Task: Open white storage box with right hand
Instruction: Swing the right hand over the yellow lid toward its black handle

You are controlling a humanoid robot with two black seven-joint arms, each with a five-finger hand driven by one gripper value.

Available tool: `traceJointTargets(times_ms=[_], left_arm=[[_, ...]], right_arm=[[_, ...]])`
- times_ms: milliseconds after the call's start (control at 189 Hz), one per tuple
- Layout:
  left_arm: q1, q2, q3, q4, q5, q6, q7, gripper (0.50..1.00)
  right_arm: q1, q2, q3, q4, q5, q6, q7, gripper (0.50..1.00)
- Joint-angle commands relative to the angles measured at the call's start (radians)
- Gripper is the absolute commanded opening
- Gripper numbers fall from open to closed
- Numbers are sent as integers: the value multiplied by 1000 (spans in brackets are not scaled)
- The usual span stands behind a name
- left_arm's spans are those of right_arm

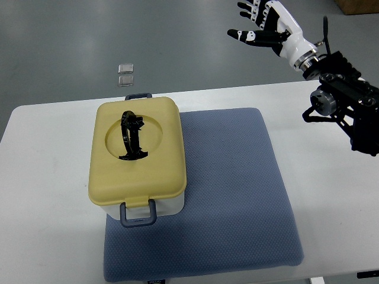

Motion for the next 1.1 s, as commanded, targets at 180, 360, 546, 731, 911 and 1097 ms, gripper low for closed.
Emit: traceJointTargets(times_ms=[180, 360, 546, 731, 911, 1097], left_arm=[[0, 0, 0, 0, 0, 0, 0, 1000], [0, 0, 0, 0, 1, -2, 0, 1000], [0, 0, 0, 0, 0, 0, 1, 1000], [0, 0, 0, 0, 0, 0, 0, 1000], [0, 0, 0, 0, 1, 0, 0, 1000], [0, 0, 0, 0, 1, 0, 0, 1000]], right_arm=[[142, -55, -50, 164, -409, 90, 8, 921], [210, -41, -55, 248, -689, 119, 33, 919], [293, -26, -154, 338, -791, 125, 40, 919], [356, 39, -265, 372, -850, 125, 43, 917], [386, 99, -336, 366, -936, 125, 36, 911], [393, 126, -389, 337, -987, 116, 20, 905]])
